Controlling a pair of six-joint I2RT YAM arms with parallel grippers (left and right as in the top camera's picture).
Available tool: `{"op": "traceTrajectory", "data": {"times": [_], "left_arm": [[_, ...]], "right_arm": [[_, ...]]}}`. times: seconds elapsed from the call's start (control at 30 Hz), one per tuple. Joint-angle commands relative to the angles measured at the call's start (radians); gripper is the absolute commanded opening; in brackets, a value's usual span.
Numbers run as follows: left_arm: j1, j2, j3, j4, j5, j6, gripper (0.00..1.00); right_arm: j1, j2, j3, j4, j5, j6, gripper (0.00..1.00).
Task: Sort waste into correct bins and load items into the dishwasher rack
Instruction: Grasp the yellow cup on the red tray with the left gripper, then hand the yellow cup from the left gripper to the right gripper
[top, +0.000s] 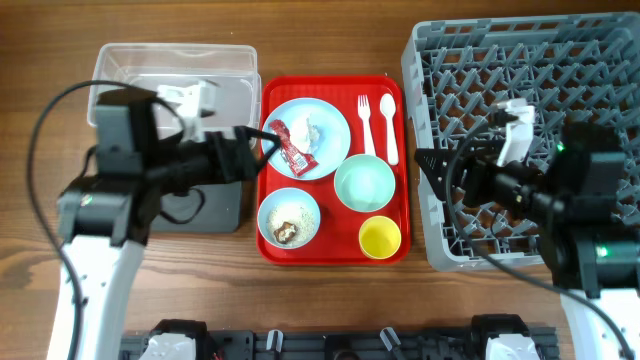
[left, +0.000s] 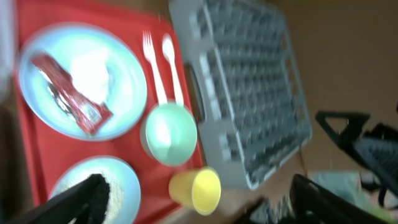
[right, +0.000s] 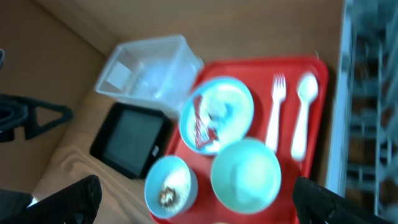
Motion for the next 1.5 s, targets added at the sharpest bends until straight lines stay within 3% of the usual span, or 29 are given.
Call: {"op": "traceTrajectory", "data": {"times": [0.0, 0.13, 0.23, 0.37, 0.63, 0.7, 0.73, 0.77, 0.9, 1.1, 1.27, 1.33, 1.47], "left_arm": [[-0.175, 0.074, 0.015, -0.056, -0.156, 0.032, 0.86], [-0.443, 0.187, 0.015, -0.114, -0.434, 0.002, 0.7], [-0.565, 0.279, 0.015, -0.09, -0.444, -0.091, 0.63], [-0.711, 0.419, 0.015, -0.008, -0.454, -0.09, 0.54], [-0.811, 0.581, 0.015, 0.049, -0.599, -0.112, 0.49], [-0.811, 0.596, 0.015, 0.051, -0.598, -0.112, 0.35], [-0.811, 0.598, 0.015, 0.05, -0.598, -0.112, 0.15], [-0.811, 0.594, 0.016, 0.05, -0.598, -0.112, 0.04], [-0.787, 0.554, 0.019, 0.03, -0.581, -0.112, 0.04], [-0.493, 0.278, 0.019, -0.018, -0.104, -0.064, 0.04], [-0.103, 0.151, 0.019, 0.091, 0.436, -0.055, 0.04], [-0.029, 0.151, 0.019, 0.128, 0.61, -0.056, 0.04], [0.001, 0.152, 0.019, 0.143, 0.748, -0.056, 0.04]], "right_arm": [[-0.003, 0.043, 0.018, -0.057, 0.139, 0.043, 1.0], [-0.003, 0.055, 0.018, -0.052, 0.149, 0.058, 1.0], [-0.003, 0.055, 0.018, -0.037, 0.15, 0.084, 1.0], [-0.003, 0.056, 0.018, -0.023, 0.152, 0.114, 1.0], [-0.003, 0.056, 0.018, -0.023, 0.152, 0.114, 1.0], [-0.003, 0.056, 0.018, -0.023, 0.152, 0.114, 1.0], [-0.003, 0.056, 0.018, -0.023, 0.152, 0.114, 1.0], [-0.003, 0.056, 0.018, -0.023, 0.152, 0.114, 1.0], [-0.003, 0.055, 0.018, -0.026, 0.15, 0.114, 1.0], [-0.003, 0.055, 0.018, -0.021, 0.109, 0.109, 1.0], [0.061, 0.064, 0.018, 0.163, -0.333, 0.074, 0.89], [0.142, 0.064, 0.018, 0.272, -0.441, 0.074, 0.89], [0.307, 0.069, 0.018, 0.462, -0.492, 0.073, 0.9]]}}
